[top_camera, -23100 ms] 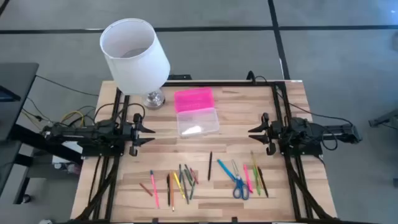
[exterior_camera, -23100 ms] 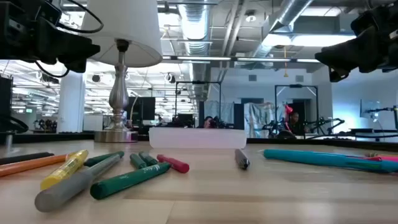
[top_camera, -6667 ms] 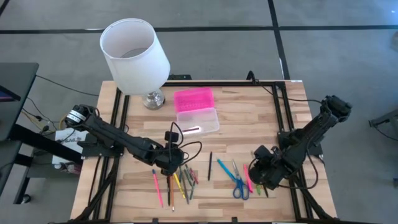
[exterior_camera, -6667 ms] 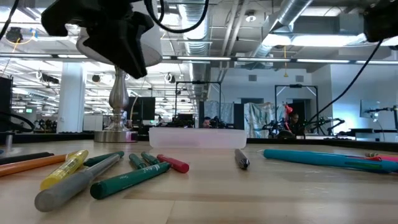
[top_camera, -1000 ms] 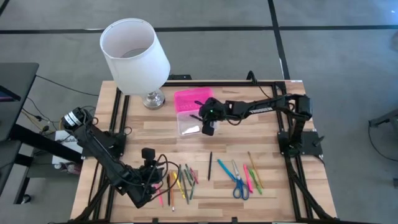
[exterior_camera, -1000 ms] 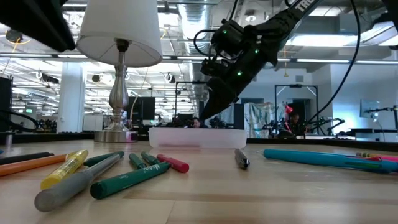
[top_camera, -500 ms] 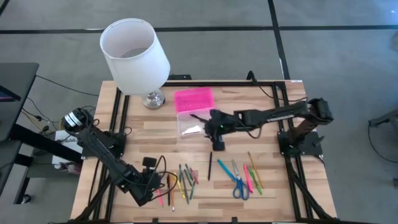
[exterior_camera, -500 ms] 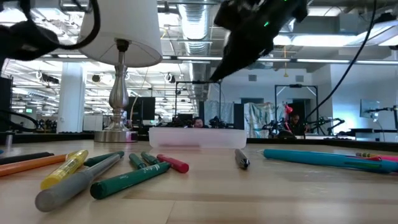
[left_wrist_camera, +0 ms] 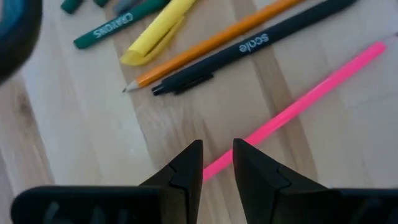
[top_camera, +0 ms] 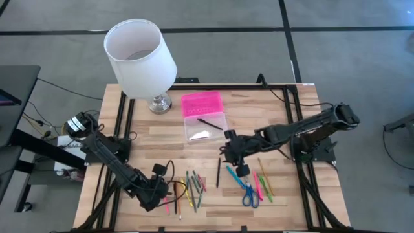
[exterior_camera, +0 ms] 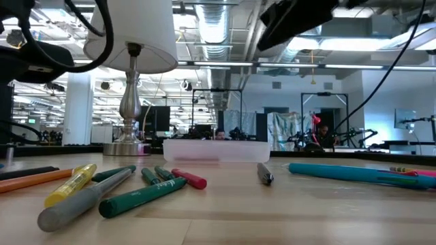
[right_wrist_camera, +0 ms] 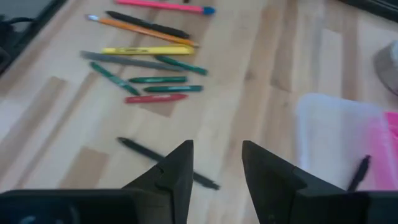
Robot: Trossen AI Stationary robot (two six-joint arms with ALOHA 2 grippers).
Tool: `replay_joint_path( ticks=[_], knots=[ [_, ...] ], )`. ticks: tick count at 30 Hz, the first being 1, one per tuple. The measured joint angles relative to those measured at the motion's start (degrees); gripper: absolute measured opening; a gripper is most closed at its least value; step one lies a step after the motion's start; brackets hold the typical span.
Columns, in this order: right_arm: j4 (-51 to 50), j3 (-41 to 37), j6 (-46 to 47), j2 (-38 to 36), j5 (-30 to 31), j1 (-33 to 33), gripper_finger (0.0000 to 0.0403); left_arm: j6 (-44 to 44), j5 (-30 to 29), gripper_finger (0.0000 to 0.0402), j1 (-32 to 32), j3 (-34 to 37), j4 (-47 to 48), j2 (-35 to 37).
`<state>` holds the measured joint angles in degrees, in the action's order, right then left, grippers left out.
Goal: Pick & place school supplies into a supply box
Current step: Put the pink pencil into the pink supply box
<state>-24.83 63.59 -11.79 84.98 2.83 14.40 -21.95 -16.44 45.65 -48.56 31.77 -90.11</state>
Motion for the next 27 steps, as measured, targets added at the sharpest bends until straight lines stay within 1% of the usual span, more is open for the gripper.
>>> replay_joint_path(
  ticks=[4,10,21,27],
  knots=[
    [-0.9,0.0,1.2,-0.1,0.0,2.5,0.0127,4.8,3.2,0.0083,-0.5,1.2,-2.3,0.0],
    [-0.4,0.0,1.3,-0.1,0.0,4.6,0.0127,12.4,2.7,0.0083,-0.8,1.2,-3.1,0.0],
    [-0.3,0.0,1.3,-0.1,0.0,5.1,0.0127,18.6,6.0,0.0083,-3.1,1.2,-3.1,0.0],
    [-0.2,0.0,1.3,-0.1,0.0,5.1,0.0127,19.3,7.0,0.0083,-3.3,1.2,-3.1,0.0]
  ],
)
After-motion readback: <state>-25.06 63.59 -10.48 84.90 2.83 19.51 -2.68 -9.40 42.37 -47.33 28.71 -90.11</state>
